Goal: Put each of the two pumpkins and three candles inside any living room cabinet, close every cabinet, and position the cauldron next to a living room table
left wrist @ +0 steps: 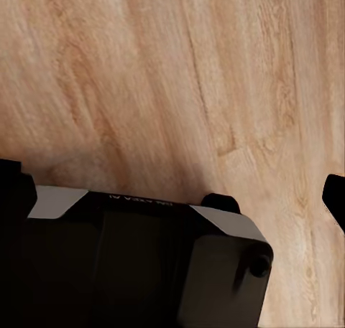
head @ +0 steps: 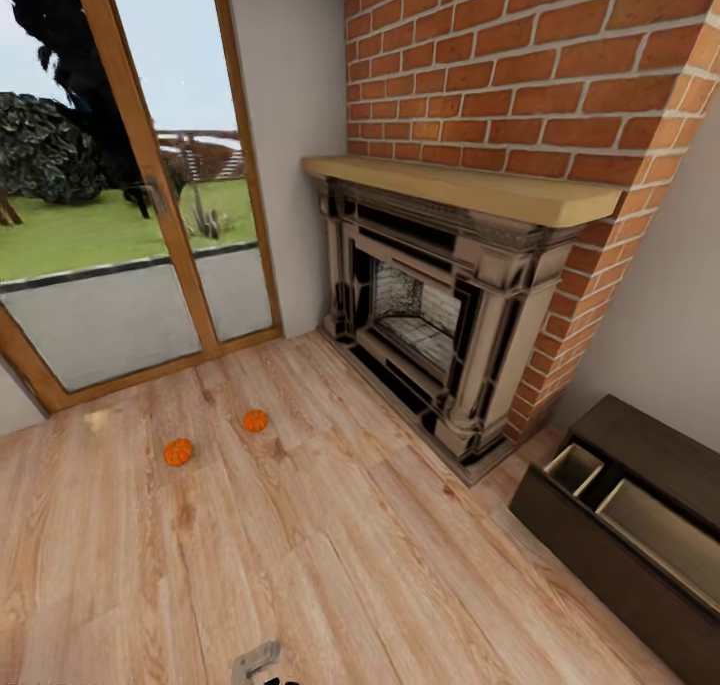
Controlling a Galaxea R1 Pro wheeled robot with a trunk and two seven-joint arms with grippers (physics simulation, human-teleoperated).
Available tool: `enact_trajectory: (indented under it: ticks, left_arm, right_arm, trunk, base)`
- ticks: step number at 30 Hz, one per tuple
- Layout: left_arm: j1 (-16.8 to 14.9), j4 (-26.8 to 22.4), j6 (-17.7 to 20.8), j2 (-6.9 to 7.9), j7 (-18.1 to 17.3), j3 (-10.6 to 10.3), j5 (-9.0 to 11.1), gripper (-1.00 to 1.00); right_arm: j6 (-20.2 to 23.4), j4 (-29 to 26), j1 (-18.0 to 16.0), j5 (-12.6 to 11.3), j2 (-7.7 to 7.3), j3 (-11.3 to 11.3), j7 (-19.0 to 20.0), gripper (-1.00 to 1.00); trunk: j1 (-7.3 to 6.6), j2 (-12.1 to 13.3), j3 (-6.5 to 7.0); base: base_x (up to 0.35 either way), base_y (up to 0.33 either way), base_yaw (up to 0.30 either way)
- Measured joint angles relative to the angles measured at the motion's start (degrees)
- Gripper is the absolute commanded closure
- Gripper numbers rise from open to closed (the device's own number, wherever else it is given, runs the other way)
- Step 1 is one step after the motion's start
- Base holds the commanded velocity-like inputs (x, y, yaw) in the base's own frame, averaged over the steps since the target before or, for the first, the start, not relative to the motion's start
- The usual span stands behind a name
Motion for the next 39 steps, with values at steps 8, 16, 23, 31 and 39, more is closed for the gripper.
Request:
enact_trajectory:
  ticks: [8,16,23,31,39]
  left_arm:
    - [0.0,0.0,-0.6,0.81,0.1,1.9,-0.1,-1.00]
    - [0.0,0.1,-3.1,2.42,0.2,2.0,0.0,-1.00]
    - [0.0,1.8,-4.7,3.02,0.3,4.0,0.0,-1.00]
    - [0.0,2.0,-5.5,3.04,0.3,4.7,0.0,-1.00]
    - [0.0,2.0,-5.5,3.01,0.3,4.7,0.0,-1.00]
  right_arm:
    - [0.0,0.0,0.0,0.0,0.48,0.0,0.0,-1.00]
    - [-0.1,0.0,0.0,0.0,0.41,0.0,0.0,-1.00]
    - [-0.1,-0.1,0.0,0.0,0.57,0.0,0.0,-1.00]
    - [-0.2,-0.1,0.0,0.0,1.14,0.0,-0.1,-1.00]
    - [-0.2,-0.1,0.0,0.0,1.80,0.0,-0.1,-1.00]
  trunk:
    - [0.00,0.0,-0.54]
    - [0.00,0.0,-0.78]
    - [-0.01,0.0,-0.60]
    - [0.00,0.0,-0.58]
    - [0.01,0.0,-0.57]
  base:
    - [0.311,0.087,0.196]
    - [0.318,0.082,0.078]
    - [0.319,0.080,0.242]
    - [0.288,0.144,0.288]
    - [0.216,0.036,0.292]
